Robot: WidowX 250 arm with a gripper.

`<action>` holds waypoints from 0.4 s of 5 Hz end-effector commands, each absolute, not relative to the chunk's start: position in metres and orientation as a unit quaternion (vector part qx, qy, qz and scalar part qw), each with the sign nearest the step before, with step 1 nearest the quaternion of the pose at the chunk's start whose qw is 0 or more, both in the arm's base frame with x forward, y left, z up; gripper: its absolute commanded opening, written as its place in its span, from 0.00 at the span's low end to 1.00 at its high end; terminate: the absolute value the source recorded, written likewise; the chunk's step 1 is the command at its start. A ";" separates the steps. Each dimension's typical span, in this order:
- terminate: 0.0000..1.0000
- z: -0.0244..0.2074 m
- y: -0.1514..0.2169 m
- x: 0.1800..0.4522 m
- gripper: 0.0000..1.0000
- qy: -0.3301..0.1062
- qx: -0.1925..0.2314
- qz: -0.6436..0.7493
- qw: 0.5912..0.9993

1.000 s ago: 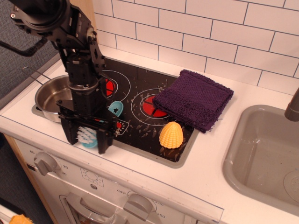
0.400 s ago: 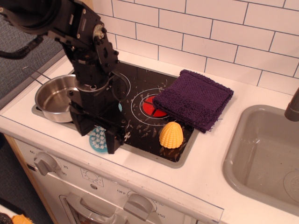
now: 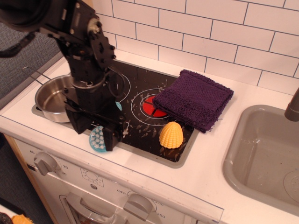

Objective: Move the brush to the front right beside the pot

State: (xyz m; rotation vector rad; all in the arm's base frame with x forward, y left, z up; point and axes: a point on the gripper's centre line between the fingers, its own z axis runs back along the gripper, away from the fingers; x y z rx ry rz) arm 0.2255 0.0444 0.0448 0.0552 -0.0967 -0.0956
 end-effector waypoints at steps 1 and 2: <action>0.00 0.056 0.046 0.225 1.00 -0.065 0.031 -0.049 0.996; 1.00 0.056 0.046 0.225 1.00 -0.065 0.031 -0.049 0.996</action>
